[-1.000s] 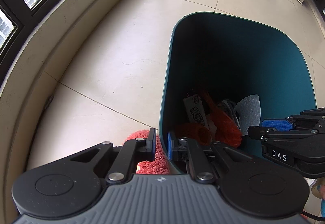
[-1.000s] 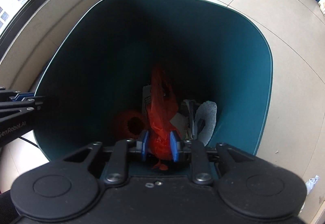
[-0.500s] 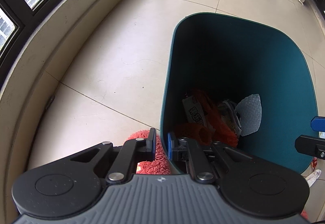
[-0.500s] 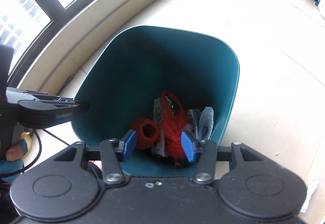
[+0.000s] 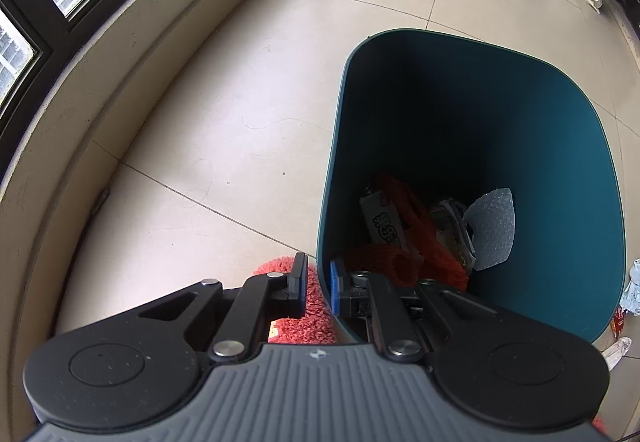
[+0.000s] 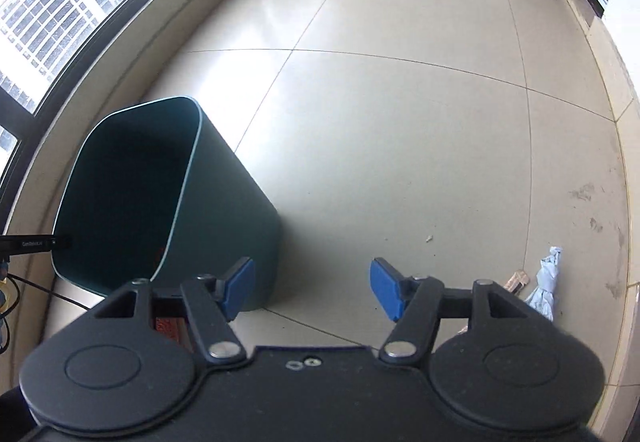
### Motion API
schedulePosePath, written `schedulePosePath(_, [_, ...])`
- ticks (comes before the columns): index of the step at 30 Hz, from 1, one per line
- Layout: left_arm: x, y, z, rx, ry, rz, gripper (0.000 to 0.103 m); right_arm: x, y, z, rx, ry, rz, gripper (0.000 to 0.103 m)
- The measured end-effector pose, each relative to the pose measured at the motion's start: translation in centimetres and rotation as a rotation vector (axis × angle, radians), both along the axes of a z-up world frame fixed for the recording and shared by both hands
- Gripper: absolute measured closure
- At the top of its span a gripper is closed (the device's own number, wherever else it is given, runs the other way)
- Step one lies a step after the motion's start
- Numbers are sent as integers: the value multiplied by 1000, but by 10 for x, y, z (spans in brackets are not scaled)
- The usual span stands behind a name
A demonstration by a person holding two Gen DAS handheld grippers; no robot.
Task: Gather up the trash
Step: 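Move the right tool to the white tissue and grasp it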
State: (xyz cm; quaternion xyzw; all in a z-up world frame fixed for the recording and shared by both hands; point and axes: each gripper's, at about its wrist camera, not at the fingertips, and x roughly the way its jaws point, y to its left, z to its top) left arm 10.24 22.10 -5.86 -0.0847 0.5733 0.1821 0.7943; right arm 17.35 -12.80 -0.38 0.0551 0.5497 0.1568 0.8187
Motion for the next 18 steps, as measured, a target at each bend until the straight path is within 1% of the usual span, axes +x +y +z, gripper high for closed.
schedulePosePath(1, [0,0,0,3,-2,-3,92,1,-9,-5,-9,10,-22,36])
schedulePosePath(5, [-1,-2,1,12,-5,1,92,12,-53,-43,-44,83,-133,34])
schedulePosePath(7, [-1,-1,2,10,-7,4,92,15,-73,-63,-69,115,-189,27])
schedulePosePath(9, [-2,-1,2,7,-8,7,92,17,-95,-87,-97,158,-241,25])
schedulePosePath(12, [-1,-2,2,7,-5,11,92,20,-123,-123,-141,223,-337,20])
schedulePosePath(14, [0,-3,2,14,-1,11,92,21,-139,-144,-134,275,-402,17])
schedulePosePath(16, [1,-4,1,21,2,11,92,13,-160,-170,-97,357,-481,15])
schedulePosePath(18, [2,-6,1,29,4,16,92,8,-174,-192,-82,424,-549,15])
